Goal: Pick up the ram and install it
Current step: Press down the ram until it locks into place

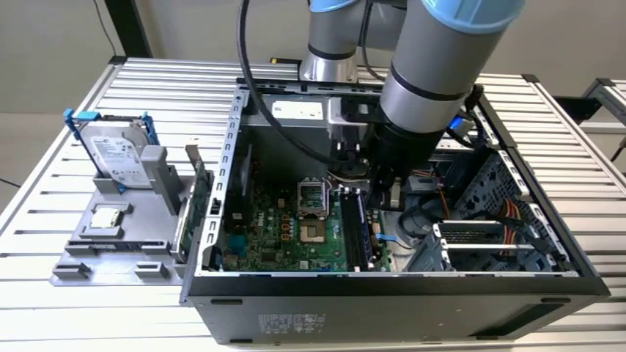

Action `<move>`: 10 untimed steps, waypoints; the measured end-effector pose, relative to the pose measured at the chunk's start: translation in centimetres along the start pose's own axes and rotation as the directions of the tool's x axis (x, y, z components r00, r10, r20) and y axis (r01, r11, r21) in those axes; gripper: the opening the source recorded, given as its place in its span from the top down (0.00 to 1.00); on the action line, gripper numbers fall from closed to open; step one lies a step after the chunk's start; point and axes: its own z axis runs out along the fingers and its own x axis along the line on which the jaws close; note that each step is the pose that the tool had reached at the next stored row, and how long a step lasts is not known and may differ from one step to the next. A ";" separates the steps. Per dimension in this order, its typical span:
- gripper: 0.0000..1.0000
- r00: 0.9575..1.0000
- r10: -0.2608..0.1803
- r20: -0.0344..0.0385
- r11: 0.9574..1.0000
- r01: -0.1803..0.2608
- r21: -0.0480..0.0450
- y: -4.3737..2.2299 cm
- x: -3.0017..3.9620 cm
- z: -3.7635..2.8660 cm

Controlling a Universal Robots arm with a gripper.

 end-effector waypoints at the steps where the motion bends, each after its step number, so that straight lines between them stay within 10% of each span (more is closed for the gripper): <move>1: 1.00 1.000 0.000 0.000 1.000 0.000 0.000 0.01 -0.03 -0.42; 6: 1.00 1.000 0.000 -0.003 1.000 0.000 0.000 0.03 -0.12 -2.05; 10: 1.00 1.000 0.000 -0.004 1.000 0.000 0.000 0.04 -0.13 -2.14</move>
